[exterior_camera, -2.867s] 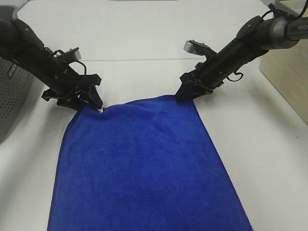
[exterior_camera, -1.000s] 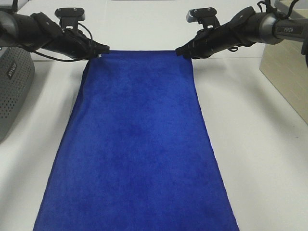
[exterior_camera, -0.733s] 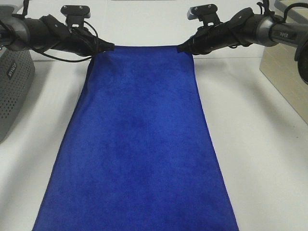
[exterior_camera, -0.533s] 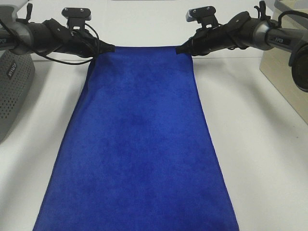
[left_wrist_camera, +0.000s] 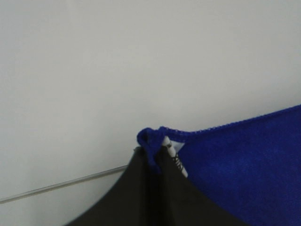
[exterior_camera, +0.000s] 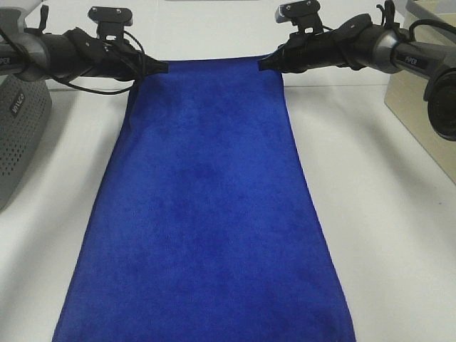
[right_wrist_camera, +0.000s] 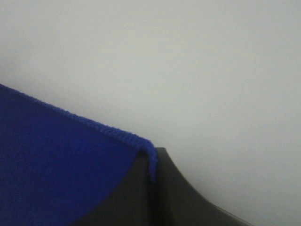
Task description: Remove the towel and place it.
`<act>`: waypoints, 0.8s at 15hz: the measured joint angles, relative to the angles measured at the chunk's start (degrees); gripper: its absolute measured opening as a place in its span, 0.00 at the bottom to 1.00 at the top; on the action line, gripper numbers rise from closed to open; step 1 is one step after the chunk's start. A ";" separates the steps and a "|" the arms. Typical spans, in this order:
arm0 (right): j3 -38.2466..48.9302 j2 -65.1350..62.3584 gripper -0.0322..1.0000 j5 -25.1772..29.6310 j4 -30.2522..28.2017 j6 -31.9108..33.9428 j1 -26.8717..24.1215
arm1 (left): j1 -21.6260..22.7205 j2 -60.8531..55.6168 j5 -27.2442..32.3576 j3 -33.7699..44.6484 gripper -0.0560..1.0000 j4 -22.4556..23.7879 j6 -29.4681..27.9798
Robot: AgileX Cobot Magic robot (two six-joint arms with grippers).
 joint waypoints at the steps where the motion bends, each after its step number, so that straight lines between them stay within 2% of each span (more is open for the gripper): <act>1: 0.00 0.00 0.05 0.00 0.11 -0.11 0.00 | 0.00 0.00 -0.11 0.00 0.06 0.06 0.00; 12: -0.29 3.50 0.06 -0.11 1.26 -1.32 0.00 | -0.11 2.46 -2.29 -0.06 0.07 2.29 0.11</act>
